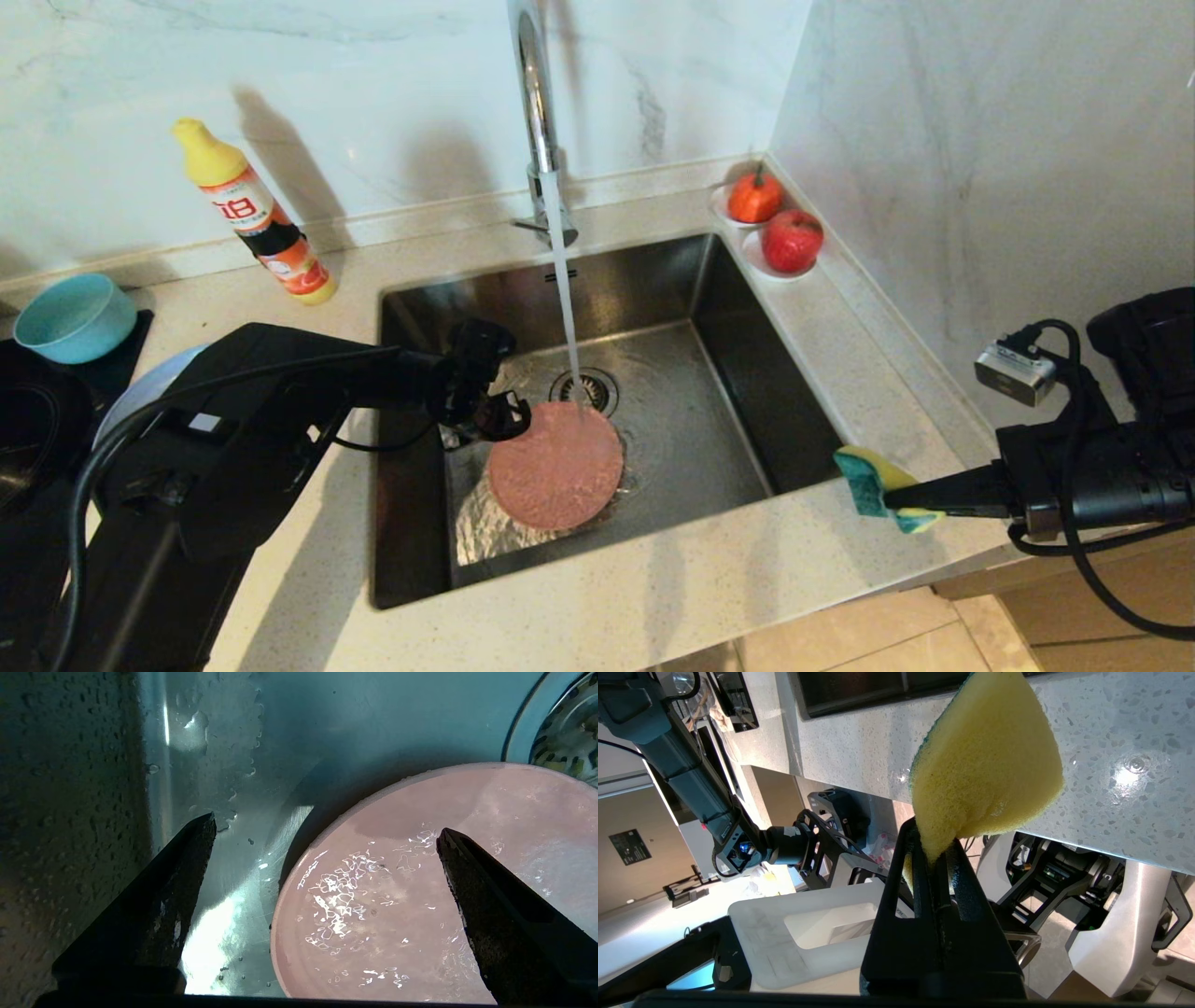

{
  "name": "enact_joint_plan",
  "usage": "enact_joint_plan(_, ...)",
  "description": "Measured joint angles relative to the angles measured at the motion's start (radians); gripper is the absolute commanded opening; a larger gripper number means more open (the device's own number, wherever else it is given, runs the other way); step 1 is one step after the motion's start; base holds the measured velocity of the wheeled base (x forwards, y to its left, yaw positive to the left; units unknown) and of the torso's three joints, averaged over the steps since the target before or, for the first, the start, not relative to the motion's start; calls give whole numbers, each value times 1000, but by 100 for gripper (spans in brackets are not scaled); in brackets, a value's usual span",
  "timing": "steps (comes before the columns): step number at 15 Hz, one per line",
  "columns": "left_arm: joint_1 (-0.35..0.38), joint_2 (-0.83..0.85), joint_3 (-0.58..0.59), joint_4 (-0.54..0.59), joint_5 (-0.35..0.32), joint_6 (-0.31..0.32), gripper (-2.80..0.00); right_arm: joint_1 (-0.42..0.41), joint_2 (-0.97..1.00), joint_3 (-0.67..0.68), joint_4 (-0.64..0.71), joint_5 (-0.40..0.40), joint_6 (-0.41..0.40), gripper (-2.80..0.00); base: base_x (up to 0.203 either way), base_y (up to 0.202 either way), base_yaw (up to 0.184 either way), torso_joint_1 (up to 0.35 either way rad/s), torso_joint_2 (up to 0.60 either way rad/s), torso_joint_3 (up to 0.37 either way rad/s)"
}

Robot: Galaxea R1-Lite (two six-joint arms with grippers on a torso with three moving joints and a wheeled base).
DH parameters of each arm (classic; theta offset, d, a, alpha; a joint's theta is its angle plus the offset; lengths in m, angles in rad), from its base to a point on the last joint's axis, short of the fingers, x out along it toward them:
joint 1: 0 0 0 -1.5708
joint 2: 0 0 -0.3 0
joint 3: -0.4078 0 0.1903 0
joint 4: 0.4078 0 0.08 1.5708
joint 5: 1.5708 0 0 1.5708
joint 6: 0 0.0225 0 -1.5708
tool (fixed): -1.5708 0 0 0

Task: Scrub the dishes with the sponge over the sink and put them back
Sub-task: Rinse the plate

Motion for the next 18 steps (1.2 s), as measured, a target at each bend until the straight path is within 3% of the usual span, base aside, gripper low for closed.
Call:
enact_joint_plan(8,-1,29,-6,-2,-1,27,0,-3,3,2,0,1,1,-280,0,0,0,0,0,0)
enact_joint_plan(18,0,37,-7,-3,-73,95,0,-13,7,8,0,5,1,-280,0,0,0,0,0,0)
